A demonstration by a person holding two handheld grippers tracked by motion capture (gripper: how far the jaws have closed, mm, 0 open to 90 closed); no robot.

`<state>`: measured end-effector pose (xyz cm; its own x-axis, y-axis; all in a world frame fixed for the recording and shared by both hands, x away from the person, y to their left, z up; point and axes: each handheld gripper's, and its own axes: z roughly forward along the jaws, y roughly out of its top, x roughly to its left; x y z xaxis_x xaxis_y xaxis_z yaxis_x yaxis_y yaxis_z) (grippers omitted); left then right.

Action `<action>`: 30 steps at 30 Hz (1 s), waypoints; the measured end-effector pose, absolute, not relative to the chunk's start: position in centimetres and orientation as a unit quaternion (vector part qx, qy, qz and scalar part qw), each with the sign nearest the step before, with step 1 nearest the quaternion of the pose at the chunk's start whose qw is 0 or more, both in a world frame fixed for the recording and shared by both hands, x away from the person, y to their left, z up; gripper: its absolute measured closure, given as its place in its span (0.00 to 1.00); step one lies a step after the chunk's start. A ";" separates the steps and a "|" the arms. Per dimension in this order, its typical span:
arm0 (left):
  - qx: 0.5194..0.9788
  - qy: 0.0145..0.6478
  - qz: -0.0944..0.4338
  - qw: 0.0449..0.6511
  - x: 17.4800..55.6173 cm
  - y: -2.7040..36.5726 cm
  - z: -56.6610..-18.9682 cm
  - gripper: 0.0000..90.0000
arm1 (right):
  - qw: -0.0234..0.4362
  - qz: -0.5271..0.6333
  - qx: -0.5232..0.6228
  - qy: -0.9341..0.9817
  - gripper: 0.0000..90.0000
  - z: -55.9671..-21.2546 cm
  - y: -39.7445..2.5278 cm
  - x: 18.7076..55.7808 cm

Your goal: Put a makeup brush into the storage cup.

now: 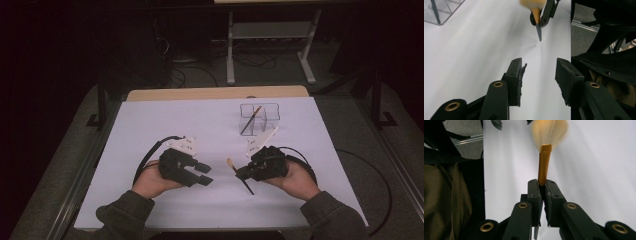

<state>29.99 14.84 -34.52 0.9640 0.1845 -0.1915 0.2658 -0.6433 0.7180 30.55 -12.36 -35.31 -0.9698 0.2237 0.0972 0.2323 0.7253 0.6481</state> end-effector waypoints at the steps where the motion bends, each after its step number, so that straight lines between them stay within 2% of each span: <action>1: 0.905 0.125 -0.048 0.404 30.0 14.9 -34.5 0.62 | 0.005 -0.351 -0.125 -0.928 0.92 -35.3 -12.5 30.6; 20: 0.899 0.164 -0.005 0.406 29.9 17.2 -35.3 0.53 | -0.008 -0.362 -0.159 -0.919 0.92 -34.0 -14.6 32.0; 30: 0.890 0.189 0.021 0.414 29.8 19.1 -35.8 0.45 | -0.020 -0.366 -0.172 -0.915 0.92 -33.4 -15.8 32.6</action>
